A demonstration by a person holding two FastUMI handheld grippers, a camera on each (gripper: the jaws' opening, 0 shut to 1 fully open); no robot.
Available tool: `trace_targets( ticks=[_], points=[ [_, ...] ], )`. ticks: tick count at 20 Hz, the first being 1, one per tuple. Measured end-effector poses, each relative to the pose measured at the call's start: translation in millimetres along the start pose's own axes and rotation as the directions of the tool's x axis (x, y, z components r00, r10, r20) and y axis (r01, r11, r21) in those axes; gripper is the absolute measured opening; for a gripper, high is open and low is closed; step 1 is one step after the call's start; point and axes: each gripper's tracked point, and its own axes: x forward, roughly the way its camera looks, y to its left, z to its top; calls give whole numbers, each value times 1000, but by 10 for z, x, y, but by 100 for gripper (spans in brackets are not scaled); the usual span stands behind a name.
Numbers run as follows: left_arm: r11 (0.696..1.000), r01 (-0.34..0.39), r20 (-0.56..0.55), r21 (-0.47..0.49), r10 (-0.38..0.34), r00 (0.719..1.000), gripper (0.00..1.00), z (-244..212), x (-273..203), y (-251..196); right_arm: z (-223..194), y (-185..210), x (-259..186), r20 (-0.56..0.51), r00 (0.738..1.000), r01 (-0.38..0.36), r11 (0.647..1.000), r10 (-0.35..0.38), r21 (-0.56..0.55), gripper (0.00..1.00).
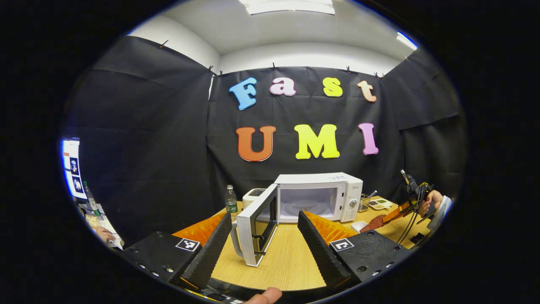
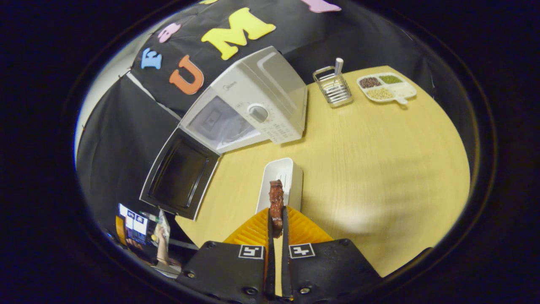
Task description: Open the microwave oven with the left hand, put the food in, and close the microwave oven.
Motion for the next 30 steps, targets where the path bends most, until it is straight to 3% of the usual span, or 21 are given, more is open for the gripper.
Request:
trace_targets(
  ticks=[2,4,7,15,20,24,30],
  points=[
    [1000,15,7,-15,-15,1000,96,46,-67,-26,28,62,-143,70,992,114,984,-105,-134,9],
    [1000,23,26,-10,-23,999,96,104,-103,-15,45,210,-288,146,973,212,946,-180,-246,9],
    [999,39,18,-12,-38,999,96,88,-122,-19,34,520,-391,241,950,272,905,-198,-328,8],
    [999,52,9,3,-52,999,96,126,-159,-52,221,1370,-9,389,907,316,870,-161,-377,9],
    [999,47,40,20,-47,998,96,193,-172,-29,361,1731,489,419,899,294,886,-128,-359,9],
    [998,58,45,24,-59,997,96,170,-181,-42,577,1918,837,503,857,320,885,-117,-339,9],
    [1000,11,41,23,-12,999,96,100,-45,151,809,2039,1460,556,821,293,931,-130,-216,9]
  ],
)
